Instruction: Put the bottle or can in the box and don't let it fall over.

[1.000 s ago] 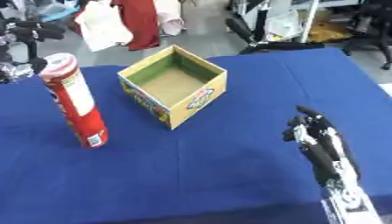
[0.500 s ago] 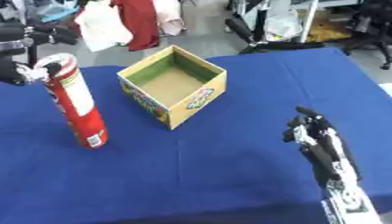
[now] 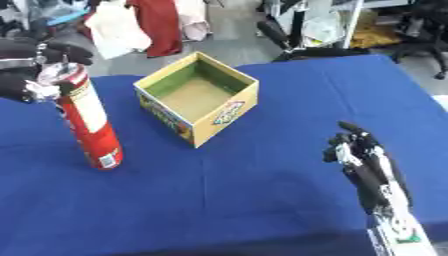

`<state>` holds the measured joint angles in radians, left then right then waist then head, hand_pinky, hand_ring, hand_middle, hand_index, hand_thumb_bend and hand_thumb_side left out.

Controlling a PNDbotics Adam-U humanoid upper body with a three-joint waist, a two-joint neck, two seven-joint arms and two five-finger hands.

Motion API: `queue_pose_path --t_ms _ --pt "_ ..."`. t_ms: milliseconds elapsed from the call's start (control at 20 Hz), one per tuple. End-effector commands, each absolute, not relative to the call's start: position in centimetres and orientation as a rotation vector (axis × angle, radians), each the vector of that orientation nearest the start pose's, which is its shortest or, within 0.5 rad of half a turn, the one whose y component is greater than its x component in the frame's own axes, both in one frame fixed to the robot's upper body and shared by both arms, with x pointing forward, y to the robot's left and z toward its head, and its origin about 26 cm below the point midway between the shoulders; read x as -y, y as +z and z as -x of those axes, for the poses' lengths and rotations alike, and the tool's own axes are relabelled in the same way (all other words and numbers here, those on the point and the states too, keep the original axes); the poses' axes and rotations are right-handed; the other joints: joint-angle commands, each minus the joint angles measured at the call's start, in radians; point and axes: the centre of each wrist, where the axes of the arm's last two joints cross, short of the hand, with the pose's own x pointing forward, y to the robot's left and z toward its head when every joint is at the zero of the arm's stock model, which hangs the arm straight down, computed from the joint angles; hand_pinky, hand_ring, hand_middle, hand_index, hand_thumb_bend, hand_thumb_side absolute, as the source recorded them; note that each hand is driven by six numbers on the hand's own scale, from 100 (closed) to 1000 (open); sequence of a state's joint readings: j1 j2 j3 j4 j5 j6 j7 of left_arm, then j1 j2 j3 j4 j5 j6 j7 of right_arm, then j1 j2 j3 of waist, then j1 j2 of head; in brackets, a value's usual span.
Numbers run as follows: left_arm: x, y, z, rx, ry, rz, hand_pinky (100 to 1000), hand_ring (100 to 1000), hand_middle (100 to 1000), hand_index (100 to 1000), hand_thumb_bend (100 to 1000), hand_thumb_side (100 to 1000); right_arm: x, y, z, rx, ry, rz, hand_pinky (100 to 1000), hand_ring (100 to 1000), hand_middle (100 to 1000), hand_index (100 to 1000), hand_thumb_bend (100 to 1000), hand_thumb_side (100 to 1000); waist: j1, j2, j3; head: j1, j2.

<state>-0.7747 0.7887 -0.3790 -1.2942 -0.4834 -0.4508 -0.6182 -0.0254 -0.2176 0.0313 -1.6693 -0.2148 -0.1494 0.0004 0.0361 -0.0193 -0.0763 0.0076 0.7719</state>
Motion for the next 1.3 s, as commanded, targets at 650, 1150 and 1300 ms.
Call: queue_pose_path --t_ms 650,1150,1300 --pt "-32.60 23.55 -41.94 1.318 -2.054 -0.609 870 933 976 1000 100 927 28.38 3.83 -28.43 1.859 0.063 -0.048 533 534 542 814 100 362 -0.001 -0.009 0.000 0.000 -0.002" --pt "-32.31 23.42 -41.98 1.220 -2.122 -0.527 647 788 897 1000 100 525 28.35 3.82 -28.44 1.858 0.064 -0.050 533 534 541 814 100 362 -0.001 -0.009 -0.001 -0.001 -0.002" --pt "-32.12 23.55 -42.00 1.196 -2.133 -0.495 571 734 855 1000 100 341 28.34 3.80 -28.43 1.857 0.064 -0.051 533 534 541 814 100 362 -0.001 -0.009 -0.001 -0.002 -0.002"
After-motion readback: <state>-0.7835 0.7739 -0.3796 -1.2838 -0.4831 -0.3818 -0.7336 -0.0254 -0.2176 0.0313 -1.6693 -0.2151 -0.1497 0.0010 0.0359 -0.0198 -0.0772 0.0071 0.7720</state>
